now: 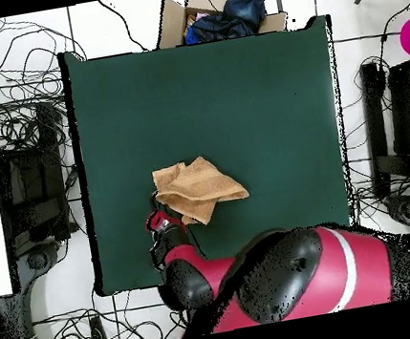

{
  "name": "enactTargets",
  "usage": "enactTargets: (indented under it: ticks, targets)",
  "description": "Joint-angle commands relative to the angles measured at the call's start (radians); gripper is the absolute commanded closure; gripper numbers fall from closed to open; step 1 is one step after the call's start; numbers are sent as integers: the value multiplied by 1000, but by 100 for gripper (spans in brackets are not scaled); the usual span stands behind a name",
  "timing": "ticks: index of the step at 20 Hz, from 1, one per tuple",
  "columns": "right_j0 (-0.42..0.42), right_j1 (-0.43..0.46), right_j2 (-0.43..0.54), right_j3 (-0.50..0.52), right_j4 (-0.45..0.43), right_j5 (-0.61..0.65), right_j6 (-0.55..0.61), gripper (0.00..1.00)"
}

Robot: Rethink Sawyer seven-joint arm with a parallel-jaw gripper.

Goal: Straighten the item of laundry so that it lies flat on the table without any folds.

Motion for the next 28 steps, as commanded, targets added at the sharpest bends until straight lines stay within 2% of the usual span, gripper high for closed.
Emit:
enactTargets:
  ticks: [1, 7, 14, 22, 25, 28]
  targets:
    - [-34, 29, 139, -73, -5, 27, 275, 0]
    - [-54, 9, 148, -58, 8, 23, 259, 0]
    - [-108, -72, 215, 3, 47, 136, 247, 0]
    - [-107, -115, 254, 36, 89, 145, 248, 0]
    - [-92, -135, 226, 40, 101, 147, 227, 0]
    - [-58, -109, 165, 12, 99, 133, 189, 0]
